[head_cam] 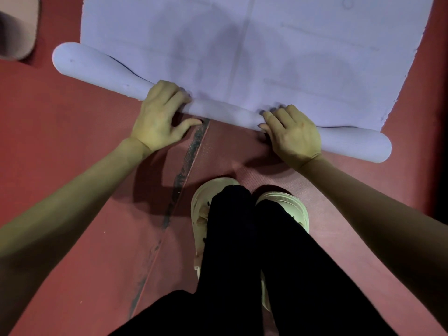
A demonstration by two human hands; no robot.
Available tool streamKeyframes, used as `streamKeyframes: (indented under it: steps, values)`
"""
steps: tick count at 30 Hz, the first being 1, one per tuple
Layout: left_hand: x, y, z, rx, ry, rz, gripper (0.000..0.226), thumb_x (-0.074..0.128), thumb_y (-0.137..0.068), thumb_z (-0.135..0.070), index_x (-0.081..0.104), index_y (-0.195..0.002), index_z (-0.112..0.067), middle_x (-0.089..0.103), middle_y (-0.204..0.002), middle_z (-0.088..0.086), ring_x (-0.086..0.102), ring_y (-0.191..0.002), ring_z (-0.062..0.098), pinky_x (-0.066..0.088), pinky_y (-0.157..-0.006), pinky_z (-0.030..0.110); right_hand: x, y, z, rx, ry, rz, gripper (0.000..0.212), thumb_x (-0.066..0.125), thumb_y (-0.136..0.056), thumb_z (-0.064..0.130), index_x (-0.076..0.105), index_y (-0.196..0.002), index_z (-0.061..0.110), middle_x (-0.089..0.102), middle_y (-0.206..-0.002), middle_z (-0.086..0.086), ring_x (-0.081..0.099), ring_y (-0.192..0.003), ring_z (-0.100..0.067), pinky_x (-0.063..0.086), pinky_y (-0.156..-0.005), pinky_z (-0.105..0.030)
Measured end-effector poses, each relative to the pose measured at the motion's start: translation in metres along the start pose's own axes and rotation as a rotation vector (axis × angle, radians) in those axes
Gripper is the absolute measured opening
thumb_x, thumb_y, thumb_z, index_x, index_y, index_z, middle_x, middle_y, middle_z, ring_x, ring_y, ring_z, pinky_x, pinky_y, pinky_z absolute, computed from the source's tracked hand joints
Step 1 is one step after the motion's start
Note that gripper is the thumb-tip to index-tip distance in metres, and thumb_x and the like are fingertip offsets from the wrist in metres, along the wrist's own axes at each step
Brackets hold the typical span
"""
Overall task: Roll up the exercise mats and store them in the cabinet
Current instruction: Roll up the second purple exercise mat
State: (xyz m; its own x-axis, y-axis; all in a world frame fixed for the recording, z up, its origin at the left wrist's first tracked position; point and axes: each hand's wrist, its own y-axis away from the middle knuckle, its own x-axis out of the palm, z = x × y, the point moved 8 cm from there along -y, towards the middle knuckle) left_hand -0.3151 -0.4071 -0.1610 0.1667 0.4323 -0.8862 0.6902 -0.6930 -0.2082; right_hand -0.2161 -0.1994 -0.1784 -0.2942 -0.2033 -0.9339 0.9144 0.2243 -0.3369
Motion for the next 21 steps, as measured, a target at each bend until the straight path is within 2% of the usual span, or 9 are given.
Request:
streamKeyframes:
  steps: [4, 6, 9, 12, 15, 19, 21]
  values:
    - [-0.002, -0.011, 0.006, -0.027, 0.053, 0.024, 0.031, 0.072, -0.088, -0.030, 0.068, -0.090, 0.000, 0.066, -0.089, 0.014, 0.055, -0.082, 0.030, 0.043, -0.077, 0.033, -0.001, -0.003, -0.007, 0.035, -0.108, -0.014, 0.029, 0.045, -0.101, 0.028, 0.060, -0.109, 0.005, 0.066, -0.087, -0.013, 0.058, -0.082, -0.031, 0.043, -0.074, -0.035]
    - [-0.001, -0.021, 0.013, -0.095, 0.119, 0.092, 0.033, 0.071, -0.087, -0.035, 0.069, -0.088, -0.003, 0.067, -0.087, 0.012, 0.055, -0.081, 0.027, 0.041, -0.076, 0.030, -0.006, -0.006, -0.005, 0.009, -0.114, -0.051, 0.020, 0.046, -0.100, 0.026, 0.053, -0.104, 0.007, 0.063, -0.082, -0.013, 0.050, -0.081, -0.028, 0.041, -0.071, -0.036]
    - [0.001, -0.036, 0.027, -0.225, 0.214, 0.211, 0.035, 0.074, -0.080, -0.040, 0.071, -0.085, -0.006, 0.068, -0.084, 0.008, 0.059, -0.080, 0.021, 0.046, -0.074, 0.033, -0.013, -0.011, 0.000, 0.001, -0.109, -0.066, 0.012, 0.049, -0.100, 0.019, 0.045, -0.094, 0.009, 0.059, -0.081, -0.015, 0.042, -0.079, -0.027, 0.040, -0.068, -0.039]
    - [0.006, -0.049, 0.038, -0.355, 0.321, 0.283, 0.028, 0.080, -0.076, -0.031, 0.070, -0.079, -0.006, 0.063, -0.073, -0.007, 0.055, -0.066, -0.001, 0.042, -0.068, 0.017, -0.014, -0.016, -0.004, 0.112, -0.105, -0.022, 0.025, 0.054, -0.098, 0.029, 0.053, -0.095, 0.005, 0.058, -0.093, -0.019, 0.045, -0.082, -0.031, 0.040, -0.068, -0.042]
    - [0.014, -0.054, 0.049, -0.479, 0.397, 0.312, 0.022, 0.082, -0.074, -0.027, 0.070, -0.078, -0.009, 0.062, -0.072, -0.011, 0.054, -0.067, -0.001, 0.043, -0.071, 0.019, -0.010, -0.022, -0.004, 0.051, -0.098, 0.031, 0.036, 0.058, -0.094, 0.037, 0.054, -0.096, 0.002, 0.056, -0.090, -0.020, 0.042, -0.078, -0.031, 0.035, -0.068, -0.040]
    - [0.005, -0.049, 0.043, -0.430, 0.394, 0.173, 0.029, 0.081, -0.073, -0.028, 0.076, -0.095, -0.010, 0.051, -0.083, -0.018, 0.051, -0.081, -0.001, 0.041, -0.078, 0.014, -0.004, -0.025, -0.004, -0.021, -0.080, 0.031, 0.028, 0.054, -0.096, 0.031, 0.050, -0.094, 0.004, 0.057, -0.088, -0.018, 0.044, -0.074, -0.031, 0.034, -0.066, -0.037]
    - [0.000, -0.043, 0.033, -0.409, 0.361, 0.050, 0.029, 0.077, -0.076, -0.029, 0.076, -0.100, -0.013, 0.049, -0.085, -0.017, 0.054, -0.087, 0.008, 0.043, -0.083, 0.020, -0.002, -0.028, -0.007, -0.007, -0.056, 0.030, 0.027, 0.053, -0.096, 0.030, 0.052, -0.094, 0.004, 0.059, -0.087, -0.017, 0.048, -0.073, -0.031, 0.035, -0.067, -0.036]
